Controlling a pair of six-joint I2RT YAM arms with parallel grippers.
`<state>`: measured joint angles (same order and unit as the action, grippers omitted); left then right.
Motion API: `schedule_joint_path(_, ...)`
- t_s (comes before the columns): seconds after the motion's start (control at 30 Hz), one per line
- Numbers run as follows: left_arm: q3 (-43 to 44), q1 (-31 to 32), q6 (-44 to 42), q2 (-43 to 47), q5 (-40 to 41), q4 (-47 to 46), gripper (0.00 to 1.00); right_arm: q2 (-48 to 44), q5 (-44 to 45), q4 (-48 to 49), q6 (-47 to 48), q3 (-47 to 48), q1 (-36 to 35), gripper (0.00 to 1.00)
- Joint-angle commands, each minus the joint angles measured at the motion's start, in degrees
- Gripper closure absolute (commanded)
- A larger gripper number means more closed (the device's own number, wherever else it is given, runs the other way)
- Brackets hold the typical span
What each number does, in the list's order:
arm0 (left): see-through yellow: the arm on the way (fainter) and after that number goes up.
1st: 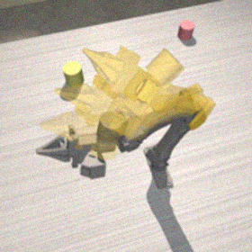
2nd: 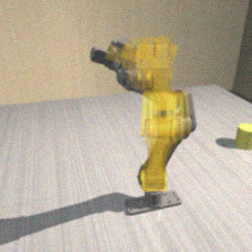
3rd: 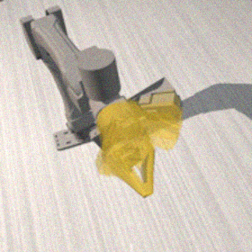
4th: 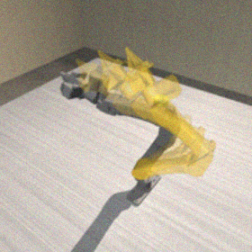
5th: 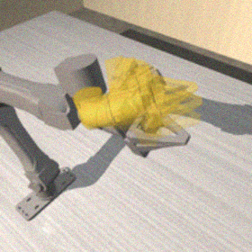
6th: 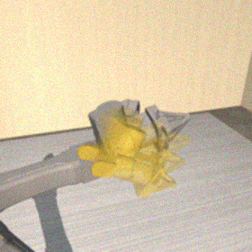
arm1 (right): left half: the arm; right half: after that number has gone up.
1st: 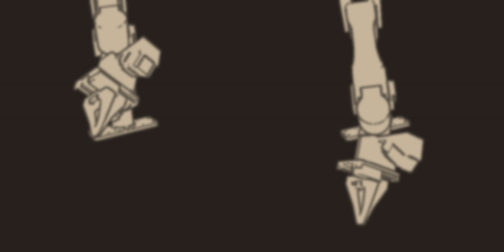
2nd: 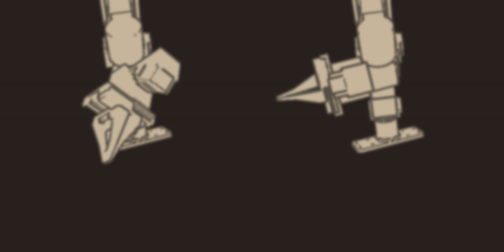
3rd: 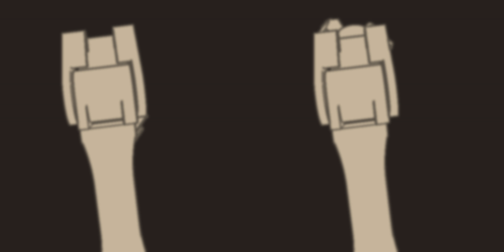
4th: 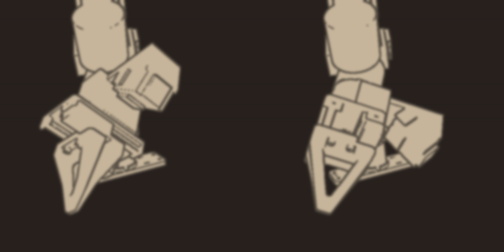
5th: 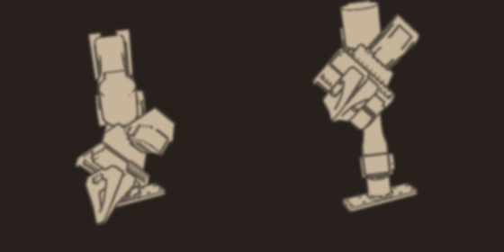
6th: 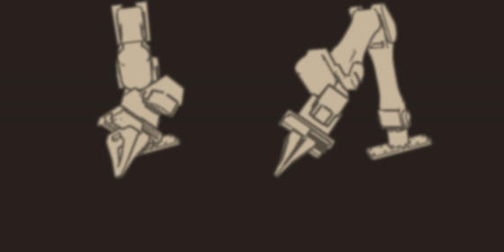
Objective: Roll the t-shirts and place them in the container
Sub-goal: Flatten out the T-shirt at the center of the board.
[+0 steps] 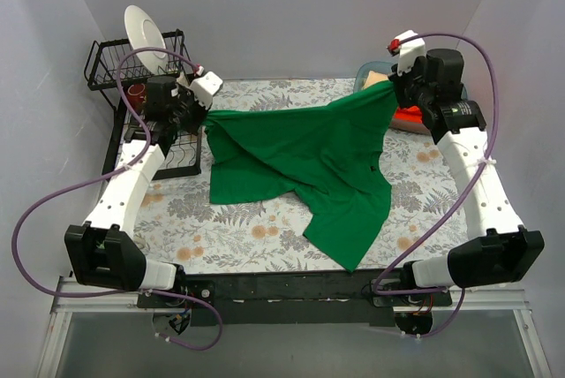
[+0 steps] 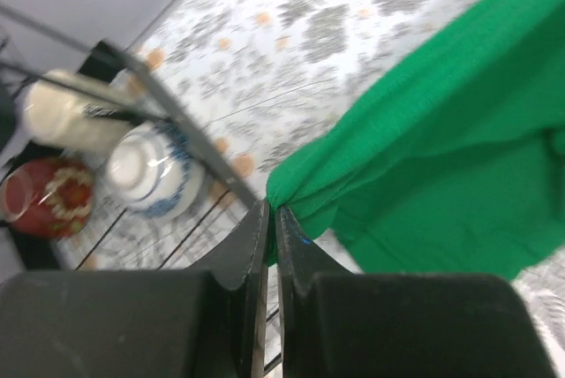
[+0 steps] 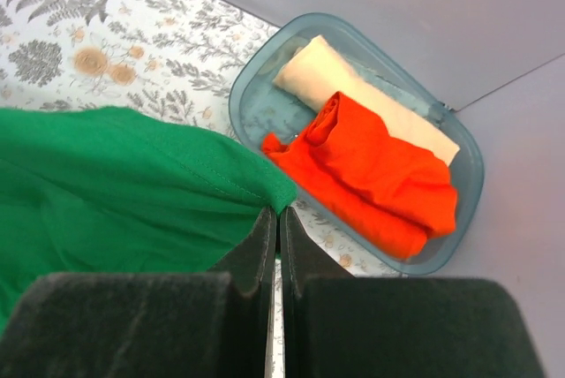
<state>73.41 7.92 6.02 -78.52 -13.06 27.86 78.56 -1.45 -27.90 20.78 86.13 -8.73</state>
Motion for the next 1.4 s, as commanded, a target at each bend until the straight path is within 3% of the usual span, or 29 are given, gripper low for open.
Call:
schedule_joint_path(0.0, 1.83, -0.45, -2.24, 0.22, -16.27, 10.44, 0.94, -1.57, 3.12, 0.50, -0.04, 1.59, 0.47, 0.99)
schedule_joint_path(0.1, 2.27, 0.07, -2.60, -2.86, -24.19, 20.02, 0.89, -4.37, 3.65, -1.45, 2.86, -3.32, 0.65, 0.99)
schedule_joint_path(0.23, 0.08, 1.39, -2.77, -4.89, -30.10, 29.88, 0.64, -12.90, 4.88, -1.28, 6.03, -13.60, 0.91, 0.99)
schedule_joint_path(0.37, -6.07, 1.48, 2.41, -1.56, -23.08, 21.56, 0.55, -14.85, 5.15, -2.24, 5.07, -18.27, 1.08, 0.99)
schedule_joint_path(0.57, -15.82, 2.01, -2.59, 1.78, -21.66, 19.08, 0.54, -9.67, 4.88, -3.13, 3.75, -16.35, 1.09, 0.99)
schedule_joint_path(0.73, -26.02, 4.99, -5.49, 5.93, -16.31, 5.29, 0.57, -4.39, 3.30, -4.09, 3.40, -13.37, 1.09, 0.99)
schedule_joint_path(1.13, -24.72, 5.26, -0.49, -6.02, -7.07, -5.88, 0.56, -0.26, 2.77, -5.06, 2.78, -11.86, 1.09, 0.99)
schedule_joint_path(1.37, -22.52, 5.26, 3.12, -10.42, -9.70, -8.61, 0.58, 0.18, 3.39, -4.27, 2.43, -12.83, 1.09, 0.99)
